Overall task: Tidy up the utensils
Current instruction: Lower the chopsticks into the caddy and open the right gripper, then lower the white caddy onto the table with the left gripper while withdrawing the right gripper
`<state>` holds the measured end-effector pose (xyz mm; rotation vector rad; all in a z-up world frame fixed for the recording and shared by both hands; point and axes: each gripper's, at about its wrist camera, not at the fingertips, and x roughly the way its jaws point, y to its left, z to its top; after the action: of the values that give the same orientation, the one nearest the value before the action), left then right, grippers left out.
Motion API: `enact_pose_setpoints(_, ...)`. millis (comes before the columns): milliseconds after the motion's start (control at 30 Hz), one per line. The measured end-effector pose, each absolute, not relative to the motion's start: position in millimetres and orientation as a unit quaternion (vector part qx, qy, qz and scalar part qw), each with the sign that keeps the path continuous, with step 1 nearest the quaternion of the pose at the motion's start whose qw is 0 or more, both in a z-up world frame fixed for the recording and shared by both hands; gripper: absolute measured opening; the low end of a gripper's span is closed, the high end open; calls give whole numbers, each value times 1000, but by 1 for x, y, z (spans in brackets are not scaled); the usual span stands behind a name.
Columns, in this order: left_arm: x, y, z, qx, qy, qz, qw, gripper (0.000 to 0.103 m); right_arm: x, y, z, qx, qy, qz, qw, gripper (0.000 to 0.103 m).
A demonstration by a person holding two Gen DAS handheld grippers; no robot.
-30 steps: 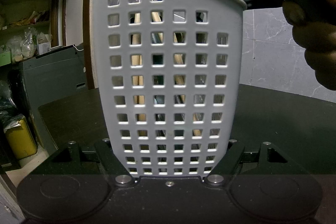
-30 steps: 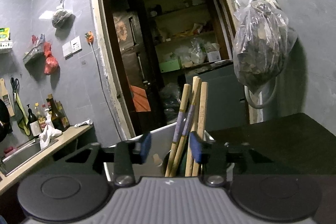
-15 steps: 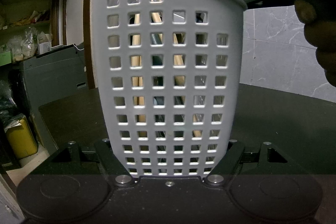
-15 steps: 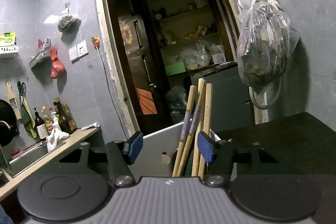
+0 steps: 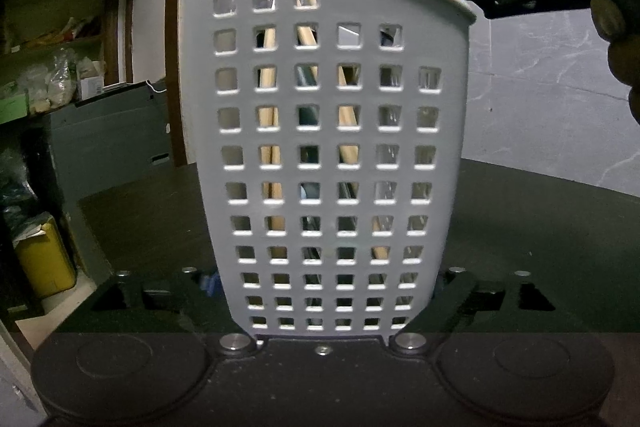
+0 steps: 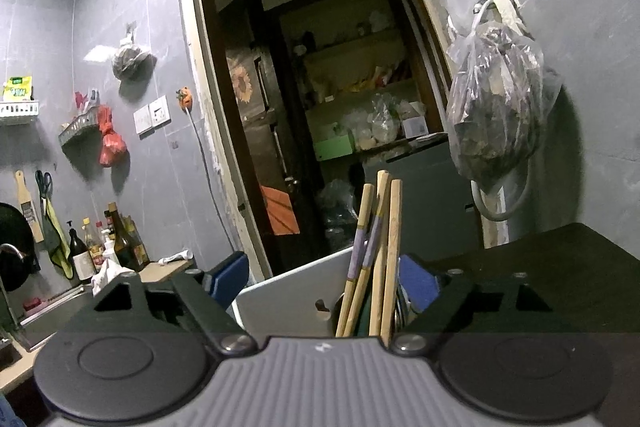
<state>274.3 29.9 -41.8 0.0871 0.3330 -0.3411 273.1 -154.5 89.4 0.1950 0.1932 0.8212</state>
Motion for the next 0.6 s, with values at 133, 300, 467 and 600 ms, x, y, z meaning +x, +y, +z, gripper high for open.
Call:
enact_pose_setpoints(133,268,33,-37,42,158,-167,972,101,270,-159,90,102,91,394,909,92)
enact_pose_setpoints(300,260,37,-32,41,151,-154,976,102,263,-167,89,111,85,385,912,97)
enact_pose_setpoints(467,250,40,-25,38,143,-140,979,102,255,-174,88,117,79,377,915,102)
enact_pose_setpoints(600,243,36,-19,40,134,-135,981,102,250,-179,86,125,76,370,918,103)
